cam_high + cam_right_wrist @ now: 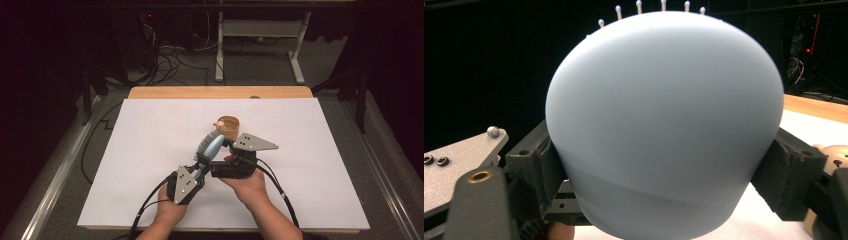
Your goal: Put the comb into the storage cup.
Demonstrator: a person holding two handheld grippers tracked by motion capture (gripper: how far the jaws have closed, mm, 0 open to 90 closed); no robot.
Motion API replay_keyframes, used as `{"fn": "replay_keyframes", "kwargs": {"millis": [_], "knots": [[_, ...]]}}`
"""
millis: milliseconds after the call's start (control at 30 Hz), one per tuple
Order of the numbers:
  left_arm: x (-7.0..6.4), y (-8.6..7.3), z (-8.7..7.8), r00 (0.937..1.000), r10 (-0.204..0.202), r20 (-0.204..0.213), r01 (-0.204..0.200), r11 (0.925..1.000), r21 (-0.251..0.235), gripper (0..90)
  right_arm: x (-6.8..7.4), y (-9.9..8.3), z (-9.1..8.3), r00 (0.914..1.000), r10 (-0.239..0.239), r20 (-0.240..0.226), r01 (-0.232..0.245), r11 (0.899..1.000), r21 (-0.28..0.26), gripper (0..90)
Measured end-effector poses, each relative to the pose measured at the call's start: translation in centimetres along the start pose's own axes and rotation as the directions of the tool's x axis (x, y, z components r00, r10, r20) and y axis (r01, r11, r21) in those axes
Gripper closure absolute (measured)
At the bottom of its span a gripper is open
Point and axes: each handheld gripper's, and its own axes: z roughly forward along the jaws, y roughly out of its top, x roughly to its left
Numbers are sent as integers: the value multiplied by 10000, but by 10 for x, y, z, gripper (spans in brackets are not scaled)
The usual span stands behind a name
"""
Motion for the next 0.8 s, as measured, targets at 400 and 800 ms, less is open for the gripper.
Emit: {"fn": "replay_keyframes", "kwargs": {"millis": [400, 800], "knots": [[0, 2, 0, 9999, -91, 47, 91, 9999, -86, 761, 4, 2, -1, 9992, -328, 208, 328, 9995, 23, 204], [3, 4, 0, 9983, -545, 194, 543, 9985, 118, 609, 4, 4, -1, 9991, -356, 210, 356, 9994, -19, 204]]}}
